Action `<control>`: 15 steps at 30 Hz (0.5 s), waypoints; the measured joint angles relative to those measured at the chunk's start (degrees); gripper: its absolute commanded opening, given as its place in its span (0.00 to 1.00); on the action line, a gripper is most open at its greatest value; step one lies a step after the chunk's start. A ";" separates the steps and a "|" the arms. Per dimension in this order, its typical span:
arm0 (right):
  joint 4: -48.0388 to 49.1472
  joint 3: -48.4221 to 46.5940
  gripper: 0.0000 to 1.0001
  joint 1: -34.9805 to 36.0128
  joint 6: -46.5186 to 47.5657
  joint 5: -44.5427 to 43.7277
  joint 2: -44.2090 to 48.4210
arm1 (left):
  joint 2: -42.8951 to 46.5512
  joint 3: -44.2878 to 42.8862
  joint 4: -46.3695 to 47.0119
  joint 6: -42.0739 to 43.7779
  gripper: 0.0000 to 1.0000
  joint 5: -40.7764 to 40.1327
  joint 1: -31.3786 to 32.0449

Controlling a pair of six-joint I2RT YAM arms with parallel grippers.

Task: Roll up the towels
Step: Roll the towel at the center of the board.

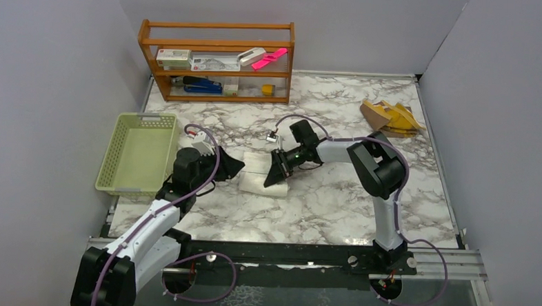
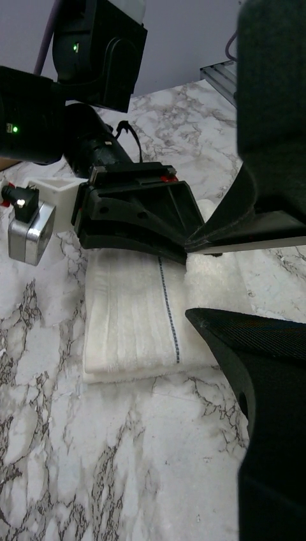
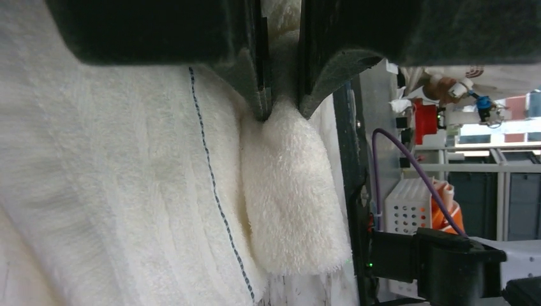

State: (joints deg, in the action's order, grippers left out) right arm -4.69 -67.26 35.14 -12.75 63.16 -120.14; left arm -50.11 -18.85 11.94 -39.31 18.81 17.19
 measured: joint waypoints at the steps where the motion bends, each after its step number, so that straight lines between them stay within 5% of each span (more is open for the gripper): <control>1: 0.00 -0.42 0.12 0.02 -0.81 0.87 -0.48 | -0.07 0.02 0.20 -0.04 0.40 0.17 0.15; 15: -6.47 -10.21 0.16 -0.37 -6.47 1.99 -7.43 | -15.47 0.22 10.93 -1.92 0.40 5.95 6.25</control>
State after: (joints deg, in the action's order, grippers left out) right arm -11.16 -77.47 34.76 -19.22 65.14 -127.57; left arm -65.58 -18.63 22.87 -41.23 24.75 23.44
